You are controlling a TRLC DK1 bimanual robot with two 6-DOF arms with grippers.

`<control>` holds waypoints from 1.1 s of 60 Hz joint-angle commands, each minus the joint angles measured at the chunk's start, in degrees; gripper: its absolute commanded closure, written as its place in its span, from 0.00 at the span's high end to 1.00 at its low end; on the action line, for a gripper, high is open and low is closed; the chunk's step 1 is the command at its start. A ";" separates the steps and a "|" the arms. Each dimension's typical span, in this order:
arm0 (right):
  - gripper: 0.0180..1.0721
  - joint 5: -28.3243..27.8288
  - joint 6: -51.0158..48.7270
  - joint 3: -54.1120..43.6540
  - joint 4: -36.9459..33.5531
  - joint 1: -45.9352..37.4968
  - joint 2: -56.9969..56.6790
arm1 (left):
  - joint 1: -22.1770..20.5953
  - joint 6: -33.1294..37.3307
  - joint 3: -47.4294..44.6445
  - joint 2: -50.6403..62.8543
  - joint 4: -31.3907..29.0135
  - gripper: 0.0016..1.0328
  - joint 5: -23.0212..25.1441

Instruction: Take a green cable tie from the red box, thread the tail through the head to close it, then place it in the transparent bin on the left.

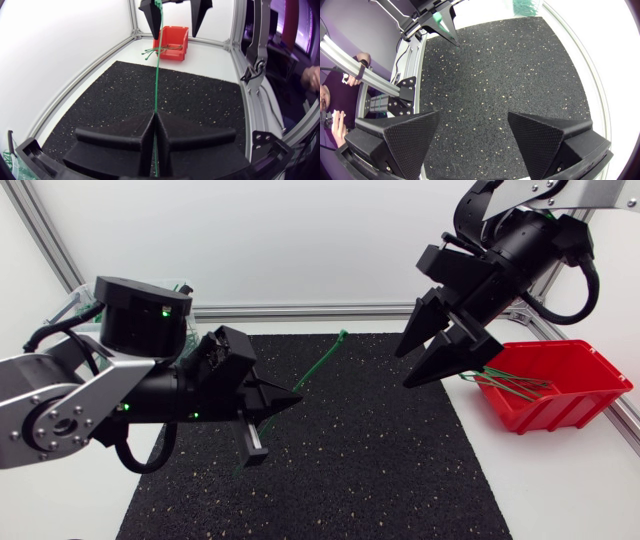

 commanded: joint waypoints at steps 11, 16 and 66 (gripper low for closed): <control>0.96 -6.02 -1.07 -0.36 -0.95 -3.21 -1.33 | 6.82 -8.49 6.93 -0.94 -6.81 0.04 14.56; 0.95 -7.43 -1.25 -0.98 -1.04 -3.30 -1.77 | 7.43 -9.46 7.19 -0.94 -7.51 0.04 17.64; 0.89 -19.21 5.52 -4.49 4.59 8.13 0.07 | 10.25 -34.33 -2.12 -2.35 19.65 0.04 36.97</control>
